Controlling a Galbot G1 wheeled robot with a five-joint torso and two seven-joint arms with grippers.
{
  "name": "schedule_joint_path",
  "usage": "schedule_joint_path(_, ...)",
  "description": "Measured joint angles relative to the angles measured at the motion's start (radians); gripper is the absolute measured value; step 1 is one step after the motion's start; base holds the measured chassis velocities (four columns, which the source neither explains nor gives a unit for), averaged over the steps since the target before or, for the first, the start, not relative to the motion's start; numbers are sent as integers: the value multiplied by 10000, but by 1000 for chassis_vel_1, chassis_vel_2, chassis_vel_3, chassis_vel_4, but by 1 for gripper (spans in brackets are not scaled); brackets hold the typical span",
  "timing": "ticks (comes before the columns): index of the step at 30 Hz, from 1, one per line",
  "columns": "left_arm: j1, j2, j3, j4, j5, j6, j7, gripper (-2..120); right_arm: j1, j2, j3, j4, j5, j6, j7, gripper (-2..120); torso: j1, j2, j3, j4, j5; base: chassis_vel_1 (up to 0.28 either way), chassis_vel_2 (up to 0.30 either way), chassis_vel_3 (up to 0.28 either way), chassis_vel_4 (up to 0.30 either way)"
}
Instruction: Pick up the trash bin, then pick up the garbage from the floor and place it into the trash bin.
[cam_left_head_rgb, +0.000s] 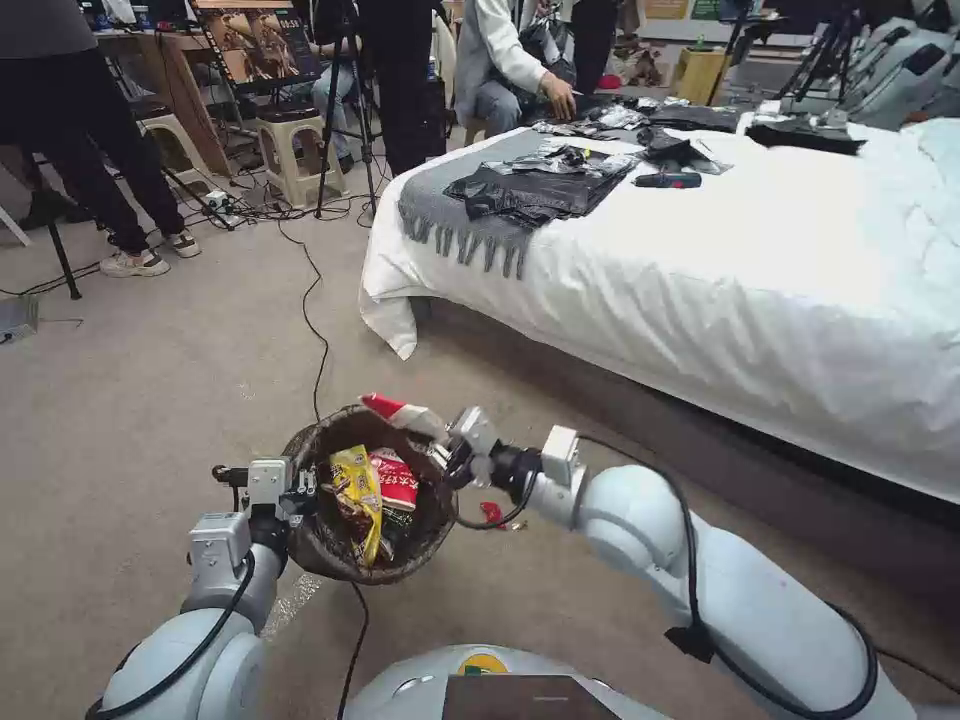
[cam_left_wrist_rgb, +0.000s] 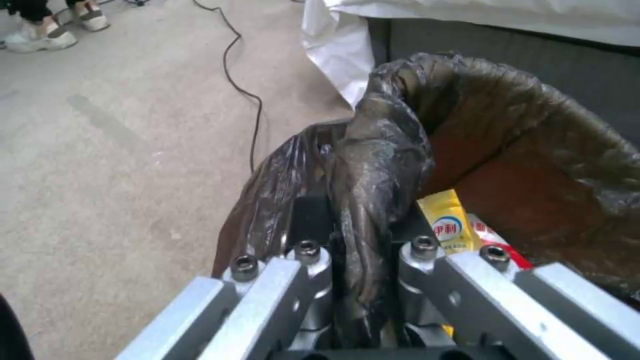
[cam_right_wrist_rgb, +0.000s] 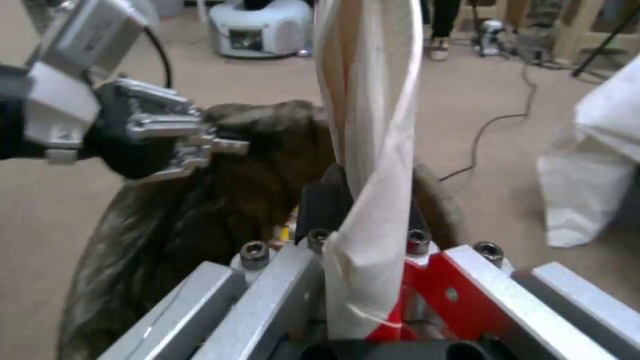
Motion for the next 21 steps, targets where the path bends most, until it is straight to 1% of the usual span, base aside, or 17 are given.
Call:
schedule_joint_path(2,9,-15,-25,0,1,0,-2,7,19,47,-267,-22,-63,-24,-12,0,0,0,0,0,0,0,0,0,0)
schedule_joint_path(7,-12,-41,-28,0,-4,0,-6,7,58,74,-515,-48,-268,-69,-22,0,0,0,0,1,0,0,0,0,0)
schedule_joint_path(8,-21,-54,-8,0,-12,0,-7,7,38,58,-545,-36,-386,-143,-95,2,0,0,0,1,0,0,0,0,0)
schedule_joint_path(9,-38,-71,9,0,-25,1,-8,7,1,35,-550,18,-465,-279,-156,7,0,0,0,1,0,0,0,0,0)
schedule_joint_path(10,-38,-71,9,0,-25,1,-8,7,1,35,-550,18,-465,-279,-156,7,0,0,0,1,0,0,0,0,0)
schedule_joint_path(11,-56,-84,17,0,-35,3,-8,7,-21,20,-559,52,-486,-337,-166,10,0,0,0,1,0,0,0,0,0)
schedule_joint_path(12,-93,-95,27,0,-59,6,-8,7,-57,-9,-599,100,-503,-401,-169,16,0,0,-1,0,0,0,0,0,0)
schedule_joint_path(13,-93,-95,27,0,-59,6,-8,7,-57,-9,-599,100,-503,-401,-169,16,0,0,-1,0,0,0,0,0,0)
schedule_joint_path(17,-163,-98,54,0,-121,22,-9,7,-74,10,-750,26,-644,-430,-99,35,0,0,0,0,0,0,0,0,0)
schedule_joint_path(18,-163,-98,54,0,-121,22,-9,7,-74,10,-750,26,-644,-430,-99,35,0,0,0,0,0,0,0,0,0)
schedule_joint_path(20,-172,-100,74,0,-142,27,-8,7,-59,69,-814,-17,-683,-463,-9,43,0,0,0,0,1,0,0,0,0)
schedule_joint_path(21,-172,-100,74,0,-142,27,-8,7,-59,69,-814,-17,-683,-463,-9,43,0,0,0,0,1,0,0,0,0)
